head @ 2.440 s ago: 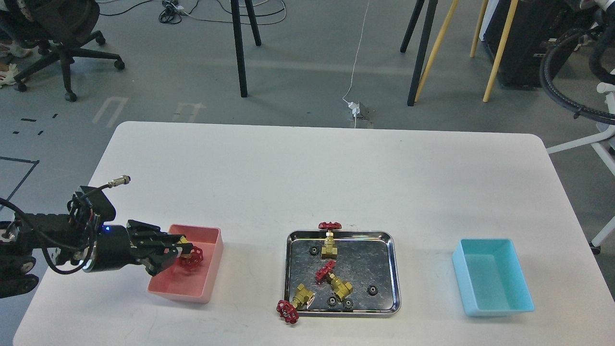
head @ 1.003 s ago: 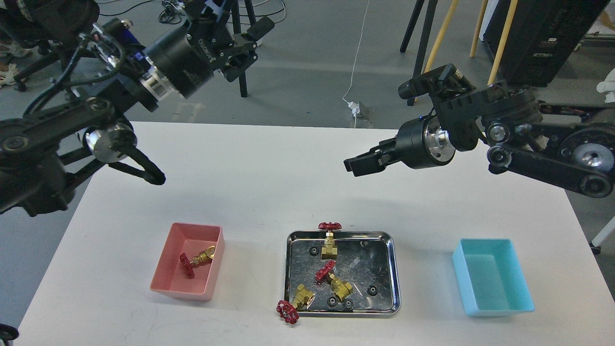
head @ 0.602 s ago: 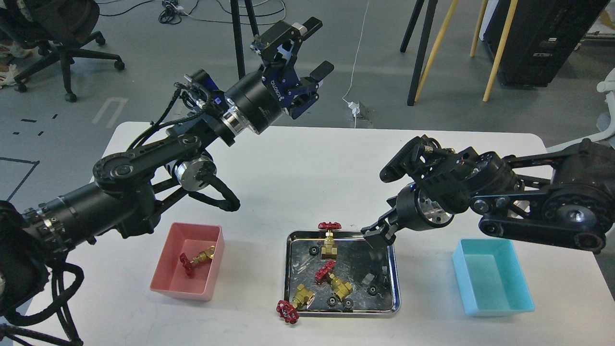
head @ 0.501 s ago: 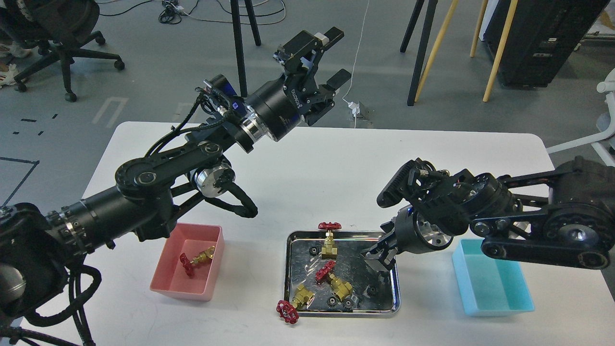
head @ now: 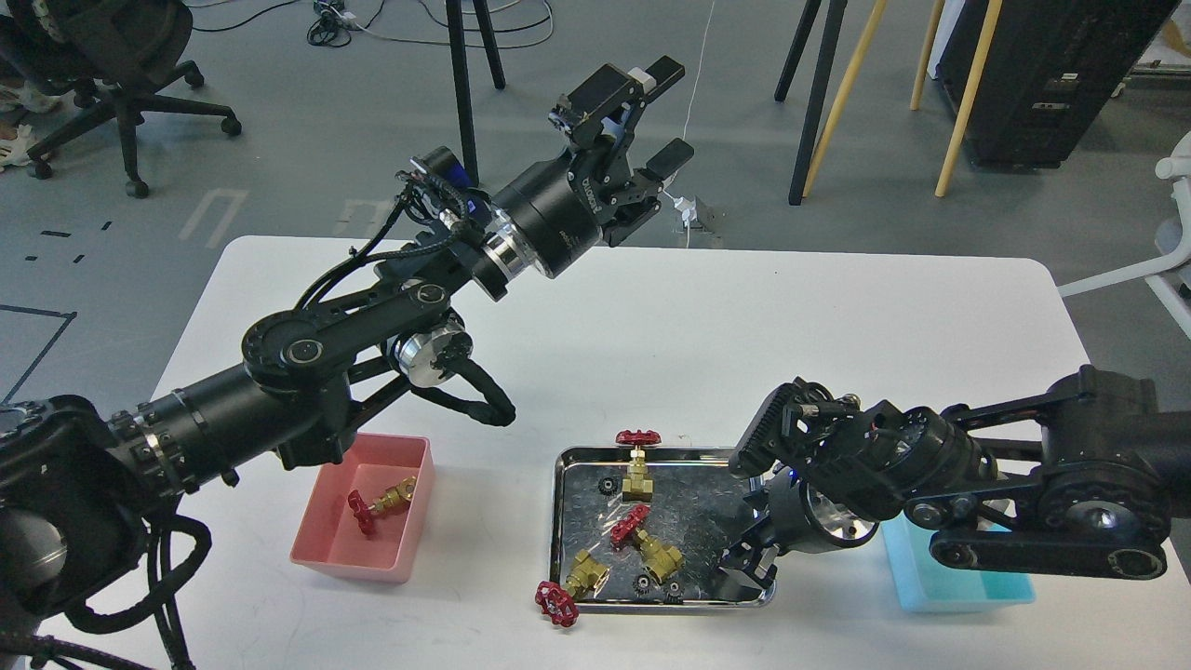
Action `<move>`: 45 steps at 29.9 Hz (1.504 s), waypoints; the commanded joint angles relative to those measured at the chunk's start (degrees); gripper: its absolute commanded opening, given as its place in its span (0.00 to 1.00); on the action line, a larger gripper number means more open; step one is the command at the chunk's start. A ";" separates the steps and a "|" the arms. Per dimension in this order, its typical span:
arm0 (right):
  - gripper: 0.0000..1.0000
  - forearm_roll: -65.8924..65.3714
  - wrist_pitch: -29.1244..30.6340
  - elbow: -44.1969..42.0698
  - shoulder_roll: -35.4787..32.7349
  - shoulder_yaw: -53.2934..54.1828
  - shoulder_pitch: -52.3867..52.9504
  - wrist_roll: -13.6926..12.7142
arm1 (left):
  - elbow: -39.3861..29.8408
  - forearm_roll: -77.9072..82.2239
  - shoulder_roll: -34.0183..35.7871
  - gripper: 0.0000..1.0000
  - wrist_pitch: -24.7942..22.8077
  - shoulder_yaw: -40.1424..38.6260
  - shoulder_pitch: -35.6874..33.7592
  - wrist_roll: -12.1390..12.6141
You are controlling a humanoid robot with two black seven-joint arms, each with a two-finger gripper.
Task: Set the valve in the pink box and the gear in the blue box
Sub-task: 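Lower the right gripper onto a small dark gear and grasp it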
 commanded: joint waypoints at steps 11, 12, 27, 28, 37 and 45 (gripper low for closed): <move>0.53 -0.18 0.00 -5.00 6.13 -0.48 -2.31 0.00 | -0.09 -0.04 0.08 0.92 -0.28 -0.08 0.10 0.00; 0.52 -0.27 0.00 -5.09 6.22 -0.48 -2.67 0.00 | -0.18 -0.04 0.08 0.92 -0.28 -0.08 0.18 0.00; 0.49 -0.54 0.00 -6.67 6.05 -0.40 -4.69 0.00 | -0.53 -0.04 0.34 0.94 -0.46 -0.35 0.71 0.00; 0.49 -0.54 0.00 -6.76 6.05 -0.39 -4.78 0.00 | -0.53 -0.04 0.34 0.94 -0.46 -0.35 0.80 0.00; 0.44 -0.62 0.00 -6.85 6.05 -0.39 -5.04 -0.08 | -0.62 -0.04 0.34 0.94 -0.46 -0.43 1.06 0.00; 0.34 -0.62 0.00 -6.85 6.05 -0.31 -5.04 -0.08 | -0.71 -0.04 0.34 0.94 -0.54 -0.43 1.06 0.00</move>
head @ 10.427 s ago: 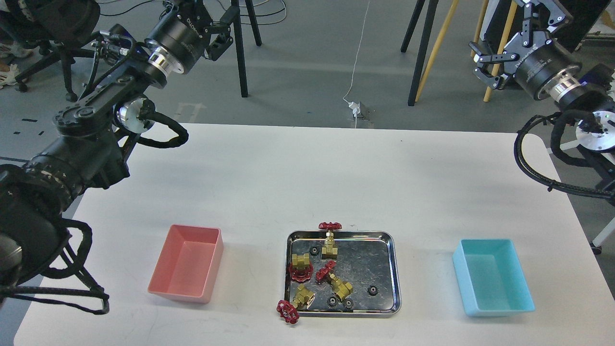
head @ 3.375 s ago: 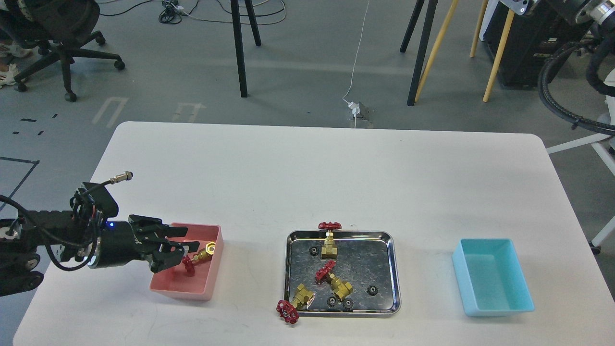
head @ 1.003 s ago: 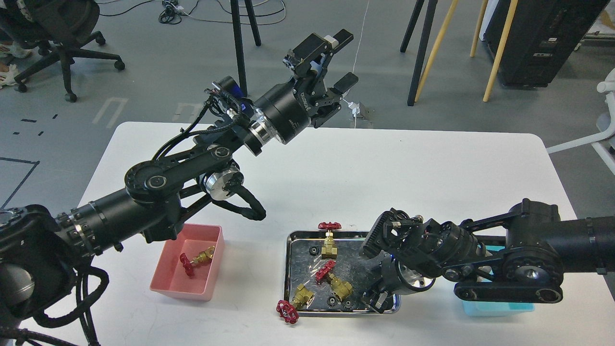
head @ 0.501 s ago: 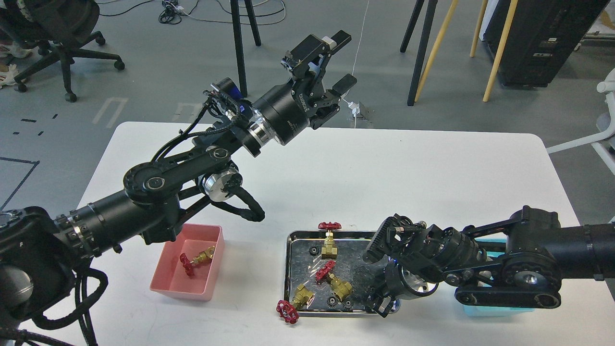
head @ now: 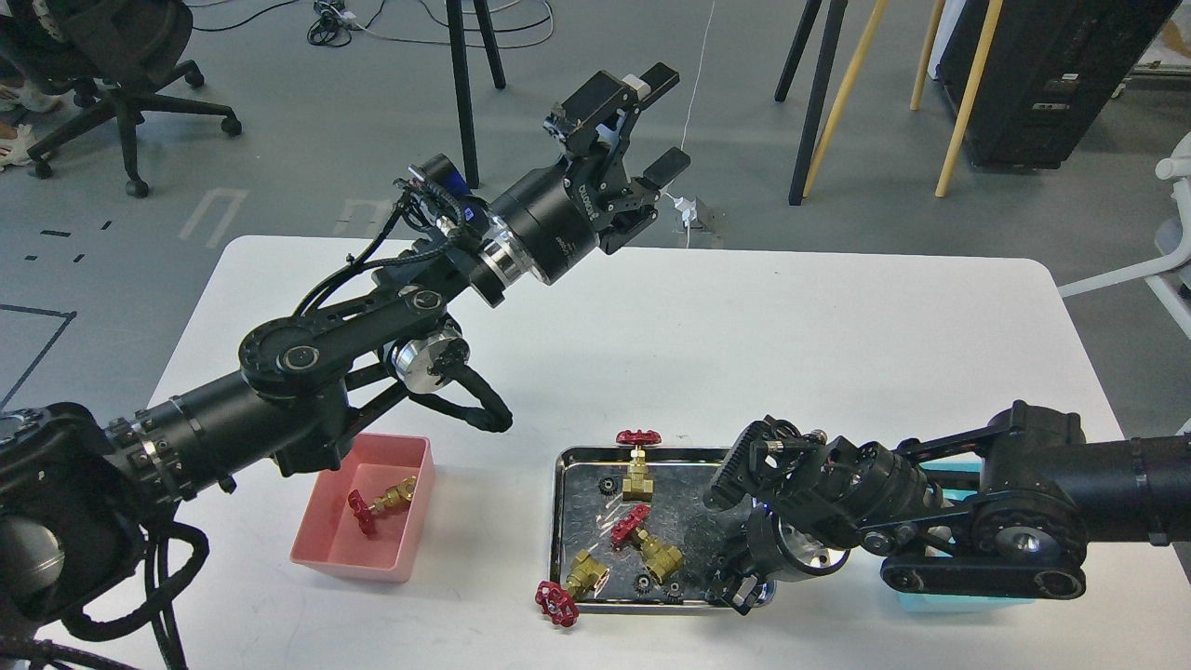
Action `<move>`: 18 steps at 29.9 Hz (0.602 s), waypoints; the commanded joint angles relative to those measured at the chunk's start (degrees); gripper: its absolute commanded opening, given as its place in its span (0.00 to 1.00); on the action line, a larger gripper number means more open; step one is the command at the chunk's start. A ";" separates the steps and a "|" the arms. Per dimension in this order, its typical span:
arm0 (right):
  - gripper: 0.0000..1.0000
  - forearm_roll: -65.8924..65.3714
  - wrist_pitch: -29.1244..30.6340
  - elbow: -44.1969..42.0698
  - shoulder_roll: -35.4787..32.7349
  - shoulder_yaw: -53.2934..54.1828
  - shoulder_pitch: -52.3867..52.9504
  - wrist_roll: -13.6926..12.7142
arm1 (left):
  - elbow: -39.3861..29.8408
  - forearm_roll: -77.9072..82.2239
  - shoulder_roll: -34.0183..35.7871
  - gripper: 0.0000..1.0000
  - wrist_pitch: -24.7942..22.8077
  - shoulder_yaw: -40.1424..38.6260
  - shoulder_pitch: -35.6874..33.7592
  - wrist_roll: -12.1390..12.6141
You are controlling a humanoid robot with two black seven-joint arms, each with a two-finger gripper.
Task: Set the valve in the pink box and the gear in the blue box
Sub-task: 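Lower the right gripper onto a small dark gear and grasp it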
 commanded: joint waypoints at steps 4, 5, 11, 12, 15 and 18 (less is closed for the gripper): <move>0.29 0.00 0.00 -0.01 -0.02 0.00 -0.09 0.01 | -0.16 0.00 0.00 0.94 -0.05 -0.09 0.27 0.00; 0.29 0.00 0.00 -0.01 -0.02 0.00 -0.18 0.01 | -0.16 0.00 0.00 0.94 0.04 -0.09 0.27 0.00; 0.26 0.00 0.00 -0.37 -0.02 0.35 -0.79 0.01 | -0.16 0.00 0.09 0.94 -0.05 -0.09 0.27 0.00; 0.25 0.00 0.00 -0.37 -0.02 0.35 -0.79 0.01 | -0.16 0.00 0.09 0.94 -0.05 -0.09 0.27 0.00; 0.21 0.00 0.00 -0.37 -0.10 0.53 -0.71 0.01 | -0.16 0.00 0.09 0.94 -0.05 -0.09 0.27 0.00; 0.18 0.00 0.00 -0.28 -0.28 0.88 -0.71 0.01 | -0.16 0.00 0.09 0.94 -0.05 -0.09 0.27 0.00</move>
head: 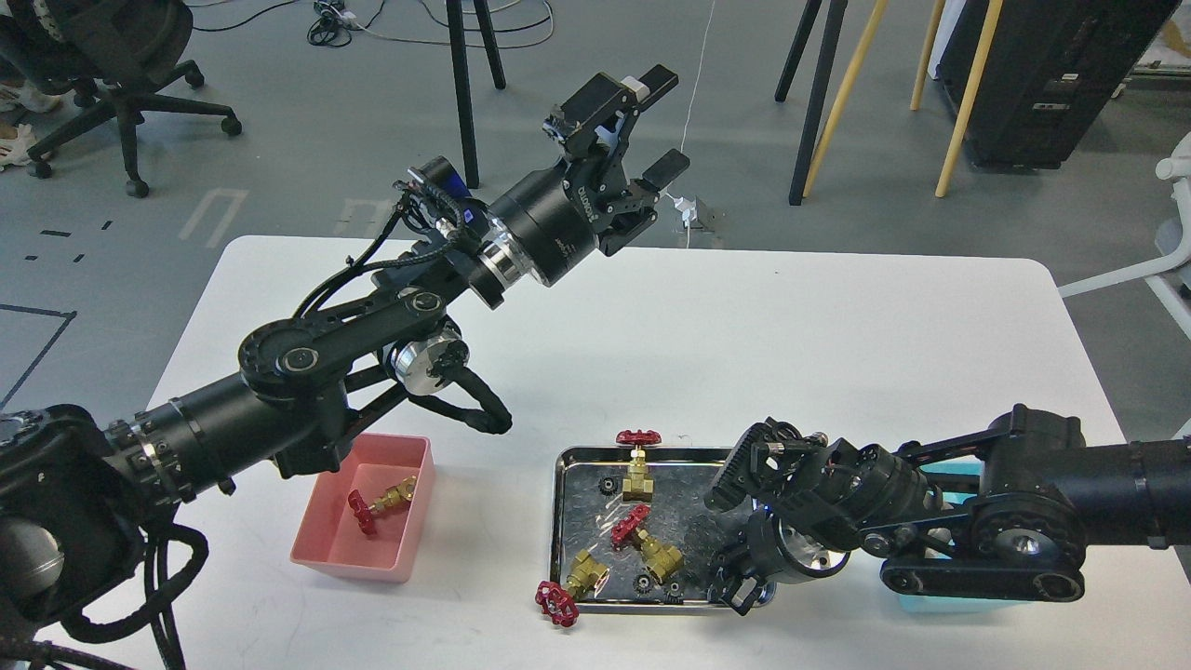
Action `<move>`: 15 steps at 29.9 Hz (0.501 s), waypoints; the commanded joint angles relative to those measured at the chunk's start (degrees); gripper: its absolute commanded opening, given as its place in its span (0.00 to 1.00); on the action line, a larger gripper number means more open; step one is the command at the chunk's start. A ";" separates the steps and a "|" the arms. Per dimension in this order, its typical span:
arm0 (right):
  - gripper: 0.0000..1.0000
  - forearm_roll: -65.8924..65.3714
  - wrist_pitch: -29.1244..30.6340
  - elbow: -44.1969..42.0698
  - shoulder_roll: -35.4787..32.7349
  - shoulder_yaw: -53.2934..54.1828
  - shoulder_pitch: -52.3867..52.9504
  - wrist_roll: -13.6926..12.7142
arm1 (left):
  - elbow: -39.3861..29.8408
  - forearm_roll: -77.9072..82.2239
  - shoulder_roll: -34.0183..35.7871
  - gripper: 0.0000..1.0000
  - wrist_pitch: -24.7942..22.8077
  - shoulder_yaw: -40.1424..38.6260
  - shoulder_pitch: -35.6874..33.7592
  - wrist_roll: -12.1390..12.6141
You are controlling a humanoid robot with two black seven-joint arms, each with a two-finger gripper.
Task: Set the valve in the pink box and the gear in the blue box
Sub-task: 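Lower the right gripper onto a small dark gear and grasp it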
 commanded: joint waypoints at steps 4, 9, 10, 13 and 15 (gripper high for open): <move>0.18 0.09 0.00 0.26 -0.51 1.51 0.74 0.00 | 0.00 0.00 -0.07 0.94 0.00 0.01 0.00 0.00; 0.17 0.18 0.00 0.53 -2.53 4.33 2.67 0.09 | 0.00 0.00 -0.07 0.94 0.00 0.01 0.00 0.00; 0.17 0.26 0.00 0.61 -3.23 4.51 3.20 0.09 | 0.00 0.00 -0.07 0.94 0.00 0.01 0.00 0.00; 0.17 0.35 0.00 1.49 -6.57 4.60 5.39 0.09 | 0.00 0.00 0.02 0.94 0.00 0.01 0.00 0.00; 0.17 0.35 0.00 2.54 -10.08 4.59 6.97 0.18 | 0.00 0.00 0.02 0.94 0.00 0.01 0.00 0.00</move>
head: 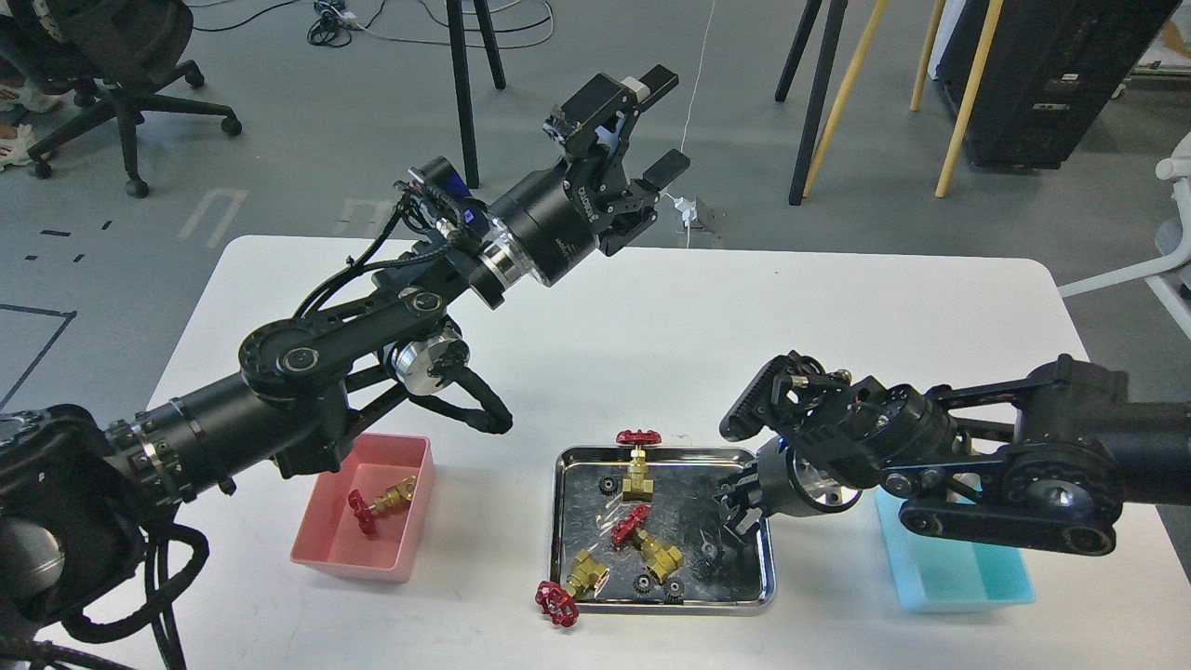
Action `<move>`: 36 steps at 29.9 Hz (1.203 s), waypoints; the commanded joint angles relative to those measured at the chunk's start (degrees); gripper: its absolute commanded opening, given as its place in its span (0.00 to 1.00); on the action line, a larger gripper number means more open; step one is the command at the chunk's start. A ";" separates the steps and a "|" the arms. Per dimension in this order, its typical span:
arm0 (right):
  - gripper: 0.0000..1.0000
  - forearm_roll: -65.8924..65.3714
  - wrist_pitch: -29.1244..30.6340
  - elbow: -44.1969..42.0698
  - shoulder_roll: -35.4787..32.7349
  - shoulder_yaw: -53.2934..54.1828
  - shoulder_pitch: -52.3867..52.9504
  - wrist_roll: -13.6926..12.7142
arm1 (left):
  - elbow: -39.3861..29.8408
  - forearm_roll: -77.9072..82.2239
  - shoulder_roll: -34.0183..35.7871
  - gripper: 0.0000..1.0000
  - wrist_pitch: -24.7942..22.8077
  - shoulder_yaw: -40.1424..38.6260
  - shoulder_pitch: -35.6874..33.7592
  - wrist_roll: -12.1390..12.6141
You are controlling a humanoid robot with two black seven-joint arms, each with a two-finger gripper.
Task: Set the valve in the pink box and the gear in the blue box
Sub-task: 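Carry the gear with the right gripper over the blue box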
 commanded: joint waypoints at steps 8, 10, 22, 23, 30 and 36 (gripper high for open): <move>0.16 0.11 0.00 6.64 -20.55 0.17 8.53 0.16 | 0.00 0.00 -0.02 0.94 0.00 0.01 0.00 0.00; 0.16 0.29 0.00 9.63 -24.51 0.09 9.06 0.16 | 0.00 0.00 -0.02 0.94 0.00 0.09 0.00 0.00; 0.16 0.20 0.00 12.63 -36.92 -3.17 4.33 0.15 | 0.00 -0.09 0.06 0.94 0.00 0.09 0.00 0.00; 0.16 0.29 0.00 12.72 -37.00 -3.17 3.19 0.16 | 0.00 -0.09 -0.02 0.94 0.00 0.09 0.00 0.00; 0.17 0.29 0.00 12.63 -36.04 -3.08 -0.95 0.16 | 0.00 -0.09 -0.02 0.94 0.00 0.01 0.00 0.00; 0.47 0.81 0.00 12.63 -35.51 -1.76 -1.84 0.24 | 0.00 -0.09 -0.02 0.94 0.00 0.01 0.00 0.00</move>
